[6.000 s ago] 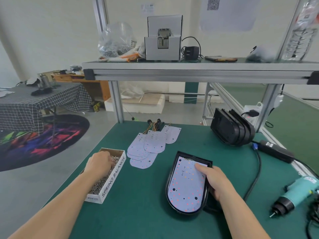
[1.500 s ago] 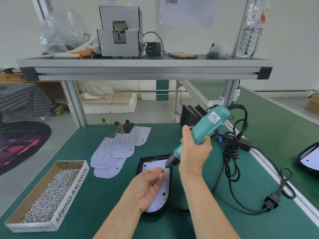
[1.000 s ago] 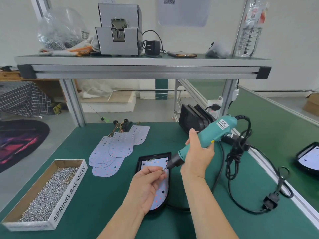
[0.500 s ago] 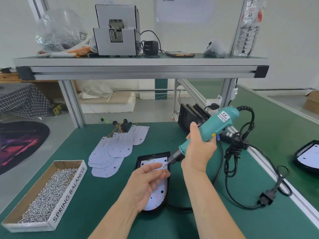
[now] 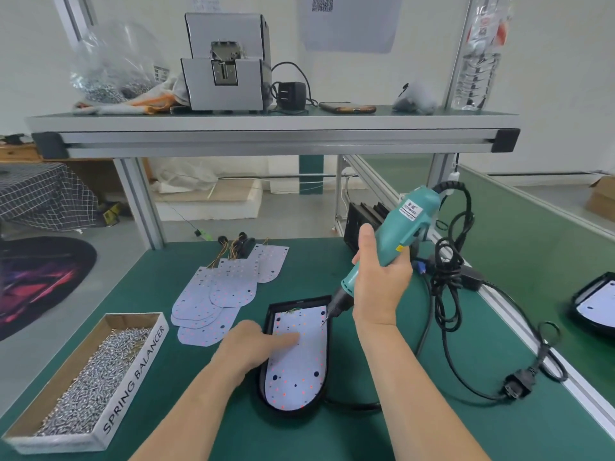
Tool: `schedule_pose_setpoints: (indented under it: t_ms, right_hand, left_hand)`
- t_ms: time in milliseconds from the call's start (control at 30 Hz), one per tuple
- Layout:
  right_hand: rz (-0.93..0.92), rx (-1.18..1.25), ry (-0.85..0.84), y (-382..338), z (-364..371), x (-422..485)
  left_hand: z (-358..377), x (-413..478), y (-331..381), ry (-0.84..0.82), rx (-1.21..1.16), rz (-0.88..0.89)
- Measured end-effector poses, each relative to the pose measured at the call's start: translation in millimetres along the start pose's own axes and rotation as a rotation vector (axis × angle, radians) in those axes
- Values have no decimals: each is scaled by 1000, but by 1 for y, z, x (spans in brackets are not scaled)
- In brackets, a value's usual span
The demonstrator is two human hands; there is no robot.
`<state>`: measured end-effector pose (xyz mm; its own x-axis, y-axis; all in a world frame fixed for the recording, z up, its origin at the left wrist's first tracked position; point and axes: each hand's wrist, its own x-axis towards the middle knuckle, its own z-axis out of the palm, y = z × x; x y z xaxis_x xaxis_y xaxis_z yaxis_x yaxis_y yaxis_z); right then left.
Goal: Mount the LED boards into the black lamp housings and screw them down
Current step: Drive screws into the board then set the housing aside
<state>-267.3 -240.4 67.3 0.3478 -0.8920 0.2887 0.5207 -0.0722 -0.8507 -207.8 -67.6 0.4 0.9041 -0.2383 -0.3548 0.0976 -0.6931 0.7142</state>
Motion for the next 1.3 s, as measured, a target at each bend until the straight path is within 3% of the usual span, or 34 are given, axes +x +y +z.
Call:
schedule_pose_setpoints:
  t_ms: [133,333,1300]
  right_hand:
    - [-103,-121,-60,4,2,4]
    - [-214,-249,-70,20,-3,10]
    - [-145,-276,-31,56,-1,20]
  left_hand:
    - [13,6,17,-115,-19,-31]
    - [27,5,18,-48,-51,-52]
    - [26,11,13,-72,-48,-33]
